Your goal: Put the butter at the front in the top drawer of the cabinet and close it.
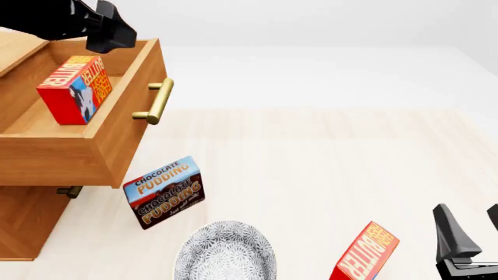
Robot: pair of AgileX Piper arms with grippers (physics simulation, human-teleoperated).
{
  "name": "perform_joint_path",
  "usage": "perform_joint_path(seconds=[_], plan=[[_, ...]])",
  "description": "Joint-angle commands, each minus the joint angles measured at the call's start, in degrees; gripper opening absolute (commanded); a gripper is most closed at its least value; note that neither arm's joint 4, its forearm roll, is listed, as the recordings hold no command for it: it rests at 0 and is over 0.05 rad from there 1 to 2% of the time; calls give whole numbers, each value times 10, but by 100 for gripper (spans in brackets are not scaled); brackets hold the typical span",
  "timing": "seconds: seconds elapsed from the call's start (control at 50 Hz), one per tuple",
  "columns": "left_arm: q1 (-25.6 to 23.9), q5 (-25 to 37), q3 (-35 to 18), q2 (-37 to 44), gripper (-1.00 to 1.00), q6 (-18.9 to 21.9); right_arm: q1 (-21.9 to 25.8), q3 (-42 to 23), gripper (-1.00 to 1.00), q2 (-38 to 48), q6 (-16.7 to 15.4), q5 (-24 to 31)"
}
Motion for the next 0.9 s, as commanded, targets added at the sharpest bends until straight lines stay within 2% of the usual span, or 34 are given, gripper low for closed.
perform_joint_path(seconds=[0.02,0.36,0.4,0.52,0.6,0.62,0.74,0.9], plan=[[-59,-19,-26,33,100,-2,0,1,100,-2,0,1],[-132,-60,-68,128,100,-30,0,1,100,-2,0,1],[-134,-64,-66,137,100,-23,0,1,100,-2,0,1],[-145,-91,-58,159,100,-47,0,1,100,-2,0,1],[-147,-95,-56,162,100,-50,0,1,100,-2,0,1],[-158,-111,-56,180,100,-67,0,1,100,-2,0,1],[-172,-131,-55,204,100,-85,0,1,100,-2,0,1],[-178,-165,-21,213,100,-106,0,1,100,-2,0,1]])
